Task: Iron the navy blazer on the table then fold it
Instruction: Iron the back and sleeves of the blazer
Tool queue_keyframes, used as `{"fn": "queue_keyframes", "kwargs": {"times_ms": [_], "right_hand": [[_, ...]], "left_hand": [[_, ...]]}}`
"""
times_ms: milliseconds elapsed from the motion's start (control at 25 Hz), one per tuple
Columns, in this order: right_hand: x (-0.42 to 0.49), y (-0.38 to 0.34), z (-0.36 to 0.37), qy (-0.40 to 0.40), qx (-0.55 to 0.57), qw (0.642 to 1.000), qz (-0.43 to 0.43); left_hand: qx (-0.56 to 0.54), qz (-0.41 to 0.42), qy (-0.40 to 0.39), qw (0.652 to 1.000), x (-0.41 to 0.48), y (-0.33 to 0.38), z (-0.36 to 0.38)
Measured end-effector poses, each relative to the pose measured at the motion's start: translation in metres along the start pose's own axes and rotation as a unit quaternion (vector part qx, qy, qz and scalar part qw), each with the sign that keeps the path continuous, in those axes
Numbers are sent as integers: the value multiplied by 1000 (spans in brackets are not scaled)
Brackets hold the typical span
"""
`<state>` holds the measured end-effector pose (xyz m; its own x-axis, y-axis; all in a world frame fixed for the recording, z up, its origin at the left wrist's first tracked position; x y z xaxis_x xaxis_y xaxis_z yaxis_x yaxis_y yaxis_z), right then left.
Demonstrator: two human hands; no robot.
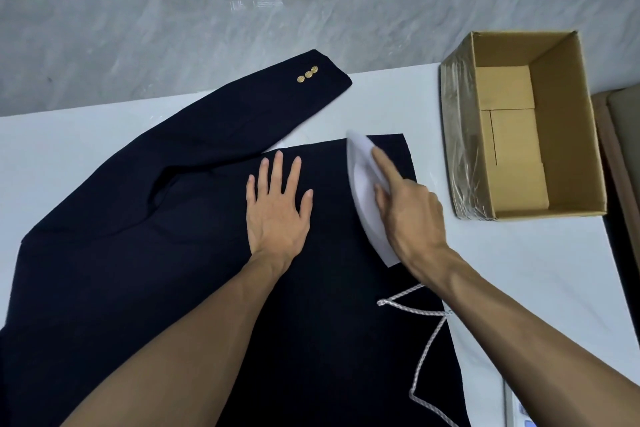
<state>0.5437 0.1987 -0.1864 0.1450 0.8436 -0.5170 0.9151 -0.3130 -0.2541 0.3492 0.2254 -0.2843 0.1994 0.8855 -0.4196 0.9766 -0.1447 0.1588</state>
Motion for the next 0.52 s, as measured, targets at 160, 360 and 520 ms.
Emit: {"fn": "queue_keyframes", "kwargs": {"times_ms": [160, 360, 520], "right_hand": [[3, 8, -1, 15, -31, 999, 33], [5, 49, -20, 44, 26, 993, 110], [-1, 23, -15, 32, 29, 998, 36]], "left_hand": [[4, -1, 0, 1000, 0, 0, -1], [2, -6, 0, 1000, 0, 0, 0], [1, -9, 4, 1000, 1, -1, 1]]}}
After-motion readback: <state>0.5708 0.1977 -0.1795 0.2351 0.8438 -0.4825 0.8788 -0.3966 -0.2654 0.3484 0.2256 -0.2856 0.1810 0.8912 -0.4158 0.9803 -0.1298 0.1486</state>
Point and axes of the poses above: each hand's wrist, its own x-axis towards the middle knuckle, its own z-axis out of the palm, y = z × x, the point moved 7 cm from there along x, towards the middle knuckle, and after that the axes turned 14 degrees about -y, right-handed, at the moved point
